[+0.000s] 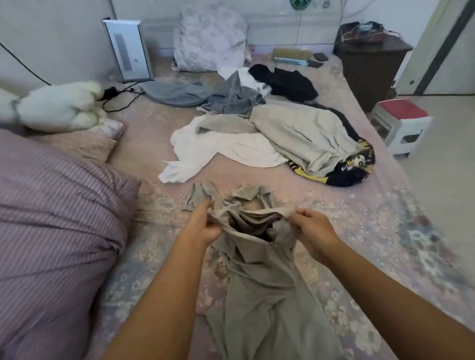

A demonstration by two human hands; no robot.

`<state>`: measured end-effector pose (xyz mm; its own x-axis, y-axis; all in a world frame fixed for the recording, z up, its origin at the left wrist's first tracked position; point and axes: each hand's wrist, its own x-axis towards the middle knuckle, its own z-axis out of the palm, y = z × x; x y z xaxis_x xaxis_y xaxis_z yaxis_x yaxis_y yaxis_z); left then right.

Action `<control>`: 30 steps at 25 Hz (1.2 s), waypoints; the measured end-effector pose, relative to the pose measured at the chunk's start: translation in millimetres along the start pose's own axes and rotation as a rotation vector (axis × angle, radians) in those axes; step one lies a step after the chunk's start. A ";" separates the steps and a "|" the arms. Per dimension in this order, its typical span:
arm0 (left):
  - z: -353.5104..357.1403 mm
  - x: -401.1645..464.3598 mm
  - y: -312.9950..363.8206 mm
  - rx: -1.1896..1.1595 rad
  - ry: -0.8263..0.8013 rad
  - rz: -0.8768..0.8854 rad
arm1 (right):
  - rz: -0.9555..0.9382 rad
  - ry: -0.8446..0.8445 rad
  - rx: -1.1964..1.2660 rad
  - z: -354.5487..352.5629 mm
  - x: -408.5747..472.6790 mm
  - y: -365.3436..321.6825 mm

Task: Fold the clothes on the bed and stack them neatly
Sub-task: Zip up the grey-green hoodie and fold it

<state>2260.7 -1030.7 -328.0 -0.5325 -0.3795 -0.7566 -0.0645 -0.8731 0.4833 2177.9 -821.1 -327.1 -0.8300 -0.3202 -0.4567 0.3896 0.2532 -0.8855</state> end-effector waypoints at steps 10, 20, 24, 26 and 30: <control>107.0 -265.1 99.8 0.912 0.242 0.717 | -0.182 -0.001 -0.724 -64.5 -155.4 -202.6; 153.1 -422.5 173.5 0.870 0.103 0.861 | -0.426 -0.012 -1.252 -129.1 -251.2 -326.1; 149.1 -448.4 182.0 0.819 0.061 0.845 | -0.506 0.002 -0.565 -123.4 -277.8 -347.1; 141.6 -458.2 190.2 0.833 0.026 0.855 | -0.461 0.047 -0.304 -115.3 -287.7 -360.2; 125.0 -482.2 206.7 1.118 -0.115 0.982 | -0.509 0.070 -0.317 -101.4 -313.3 -393.5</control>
<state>2398.7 -990.0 191.8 -0.8041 -0.5898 0.0744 -0.2188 0.4099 0.8855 2244.2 -727.9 173.1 -0.9094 -0.4146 0.0341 -0.1925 0.3468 -0.9180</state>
